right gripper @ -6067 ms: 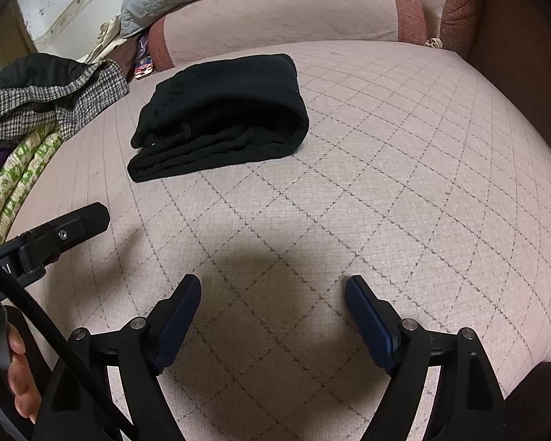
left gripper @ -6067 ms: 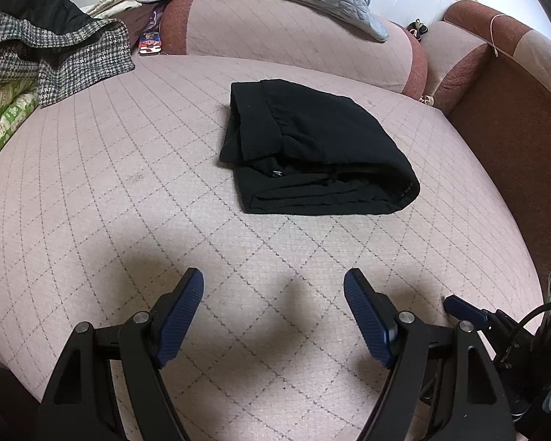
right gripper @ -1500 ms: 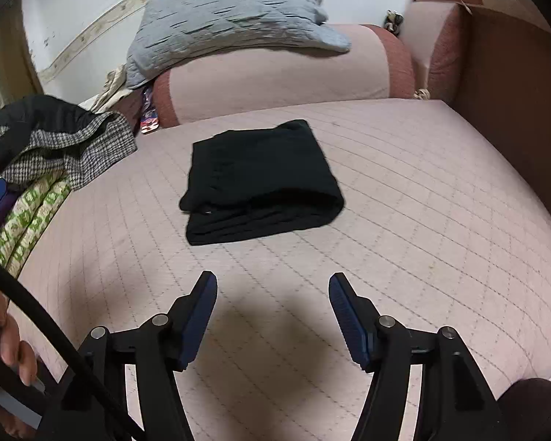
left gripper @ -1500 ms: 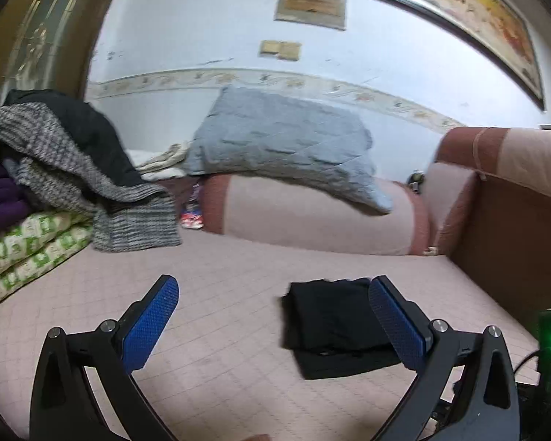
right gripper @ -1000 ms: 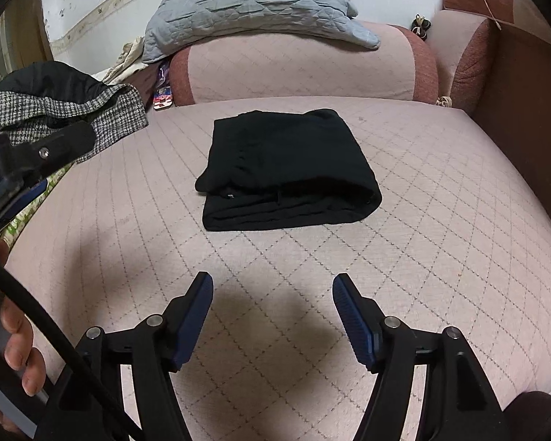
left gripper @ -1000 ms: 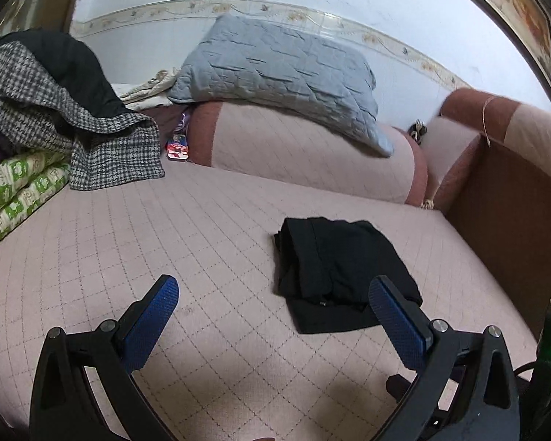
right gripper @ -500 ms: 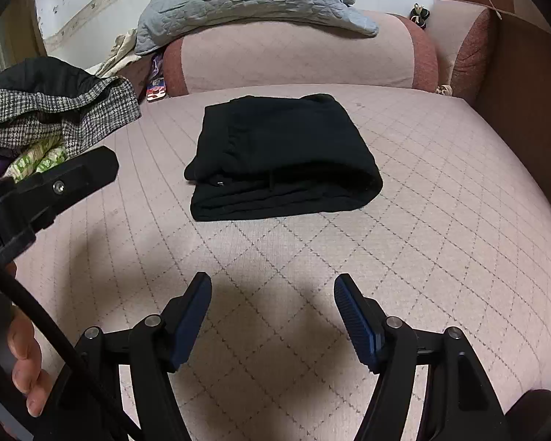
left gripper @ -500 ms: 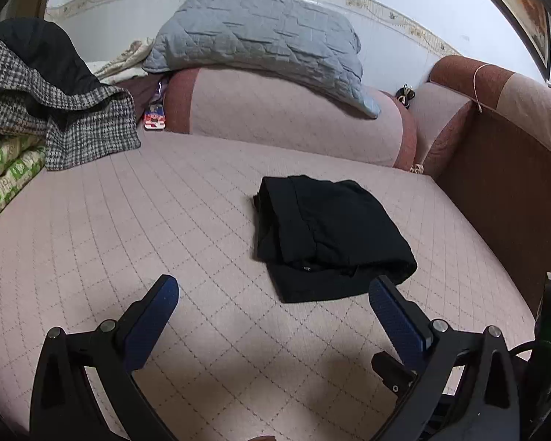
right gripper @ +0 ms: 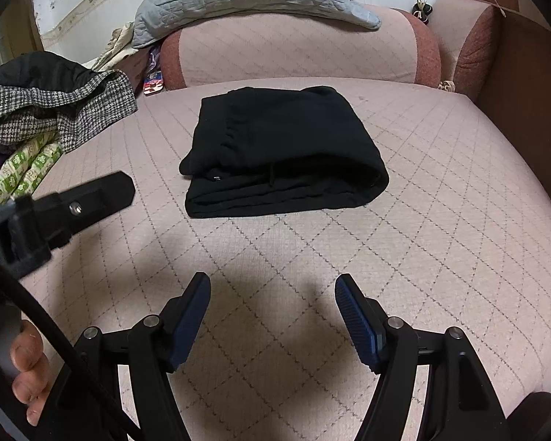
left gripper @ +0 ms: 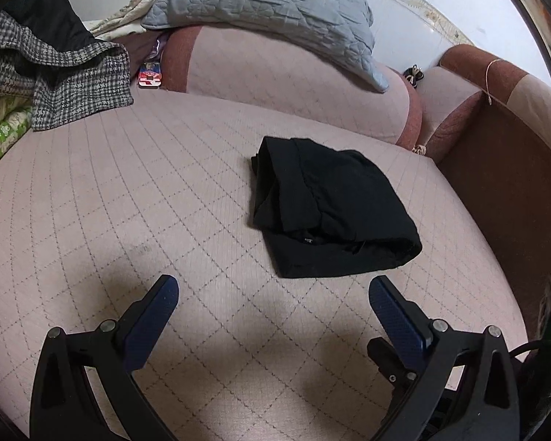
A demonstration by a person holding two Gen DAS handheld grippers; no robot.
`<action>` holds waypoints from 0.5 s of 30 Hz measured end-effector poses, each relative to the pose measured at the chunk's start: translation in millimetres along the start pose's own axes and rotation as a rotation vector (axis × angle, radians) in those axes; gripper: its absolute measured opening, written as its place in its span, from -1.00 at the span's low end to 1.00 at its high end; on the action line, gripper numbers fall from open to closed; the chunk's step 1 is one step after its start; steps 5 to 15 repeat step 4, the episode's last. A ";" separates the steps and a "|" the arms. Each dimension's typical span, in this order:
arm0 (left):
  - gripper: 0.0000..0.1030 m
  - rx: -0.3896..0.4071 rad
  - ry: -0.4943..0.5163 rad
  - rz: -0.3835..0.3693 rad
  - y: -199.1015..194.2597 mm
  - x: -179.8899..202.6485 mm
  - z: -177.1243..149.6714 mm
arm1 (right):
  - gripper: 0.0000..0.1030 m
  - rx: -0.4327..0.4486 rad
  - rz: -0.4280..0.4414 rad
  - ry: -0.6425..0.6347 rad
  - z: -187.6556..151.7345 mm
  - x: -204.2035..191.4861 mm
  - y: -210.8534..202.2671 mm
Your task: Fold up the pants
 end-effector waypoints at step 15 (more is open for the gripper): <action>1.00 -0.044 0.007 0.016 10.5 -0.2 -7.6 | 0.50 -0.004 -0.005 0.010 -0.4 5.0 -0.5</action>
Point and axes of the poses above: each gripper's, at about its wrist camera, not at the fingertips, and y roughly the way its jaws point, x to its right, z to its top, the point moved 10 cm from there along y, roughly the way its jaws point, and after that the axes turned 2 degrees about y, right-handed, at the moved point
